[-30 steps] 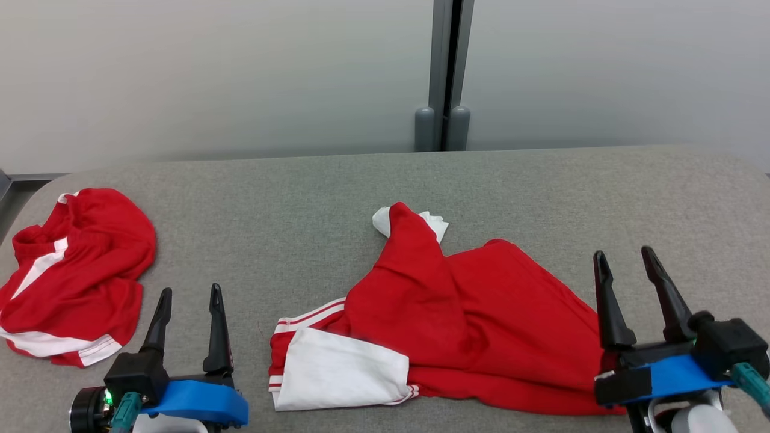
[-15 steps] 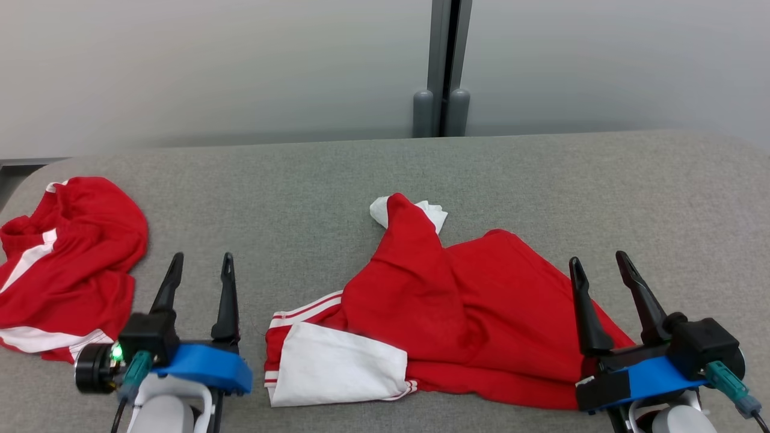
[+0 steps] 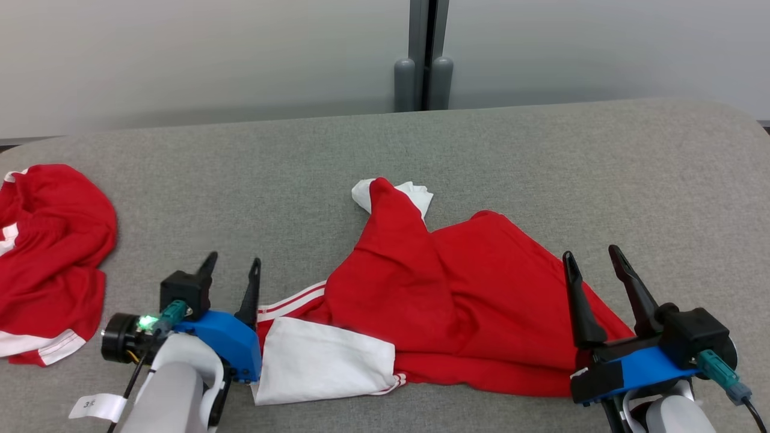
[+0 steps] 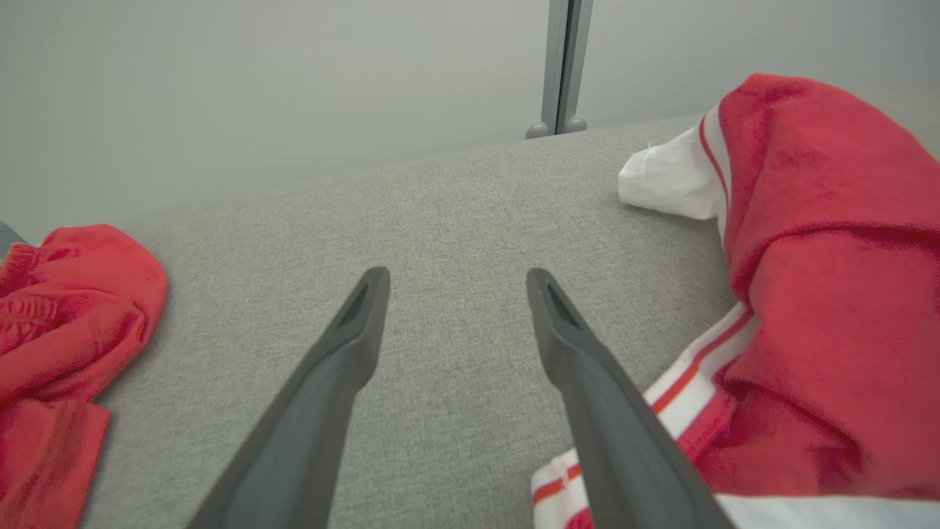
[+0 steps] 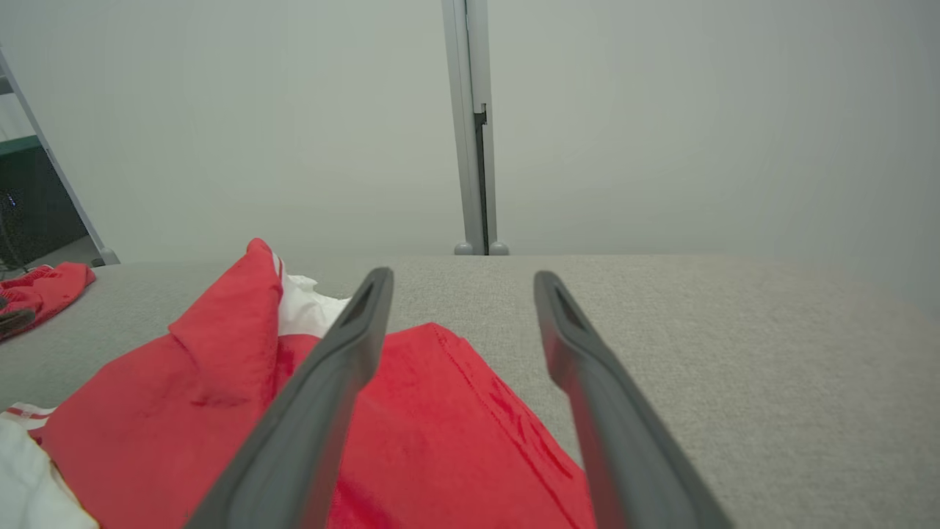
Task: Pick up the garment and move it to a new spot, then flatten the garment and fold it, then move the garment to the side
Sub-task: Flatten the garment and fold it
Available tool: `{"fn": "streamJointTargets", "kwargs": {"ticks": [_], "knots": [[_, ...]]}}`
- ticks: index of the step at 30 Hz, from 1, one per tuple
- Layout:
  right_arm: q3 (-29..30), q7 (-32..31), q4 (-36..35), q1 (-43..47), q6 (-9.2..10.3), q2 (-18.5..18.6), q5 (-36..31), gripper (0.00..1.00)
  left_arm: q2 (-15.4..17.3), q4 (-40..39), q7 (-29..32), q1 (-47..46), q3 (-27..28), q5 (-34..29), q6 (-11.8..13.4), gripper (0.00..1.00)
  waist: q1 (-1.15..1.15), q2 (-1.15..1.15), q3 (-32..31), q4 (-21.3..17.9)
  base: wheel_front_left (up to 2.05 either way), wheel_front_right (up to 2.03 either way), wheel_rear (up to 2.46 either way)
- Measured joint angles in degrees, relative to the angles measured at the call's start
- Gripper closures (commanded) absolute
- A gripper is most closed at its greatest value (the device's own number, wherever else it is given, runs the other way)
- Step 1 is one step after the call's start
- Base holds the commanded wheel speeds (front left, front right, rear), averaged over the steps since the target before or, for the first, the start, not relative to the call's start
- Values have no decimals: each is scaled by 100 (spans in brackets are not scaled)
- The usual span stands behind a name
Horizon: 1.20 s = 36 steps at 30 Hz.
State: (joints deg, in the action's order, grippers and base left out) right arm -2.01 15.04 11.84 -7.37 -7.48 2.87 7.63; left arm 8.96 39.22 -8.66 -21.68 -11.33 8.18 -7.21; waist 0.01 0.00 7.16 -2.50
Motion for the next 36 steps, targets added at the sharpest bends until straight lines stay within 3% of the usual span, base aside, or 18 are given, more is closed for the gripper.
{"fn": "streamJointTargets", "kwargs": {"ticks": [9, 21, 22, 23, 29, 36], "knots": [[38, 0, 91, -66, 0, 0, 1, 0, 165, 764, 196, -51, -855, 686, -22, 0, 0, 0, 95, -61, 0, 0, 0], [134, 0, 179, -14, 0, 0, 1, 0, 277, 834, 396, 68, -1938, 1506, -22, 0, 0, 0, -10, -48, 0, 0, 0], [134, 0, 182, 1, 0, 0, 1, 0, 278, 829, 472, 68, -2000, 1590, -21, 62, 0, 0, -20, -44, 0, 0, 0], [131, 0, 185, 15, 0, 0, 1, 0, 297, 822, 528, 65, -2075, 1635, -21, 100, 0, 0, -28, -43, 0, 0, 0], [146, 0, 198, 60, 0, 0, 1, 0, 360, 786, 549, 52, -2282, 1906, -23, 100, 0, 0, -124, -8, 0, 0, 0], [198, 0, 220, 191, 0, 0, 2, 0, 447, 457, -98, -51, -2098, 2011, 11, 100, 0, 0, -338, 117, 0, 0, 0]]}}
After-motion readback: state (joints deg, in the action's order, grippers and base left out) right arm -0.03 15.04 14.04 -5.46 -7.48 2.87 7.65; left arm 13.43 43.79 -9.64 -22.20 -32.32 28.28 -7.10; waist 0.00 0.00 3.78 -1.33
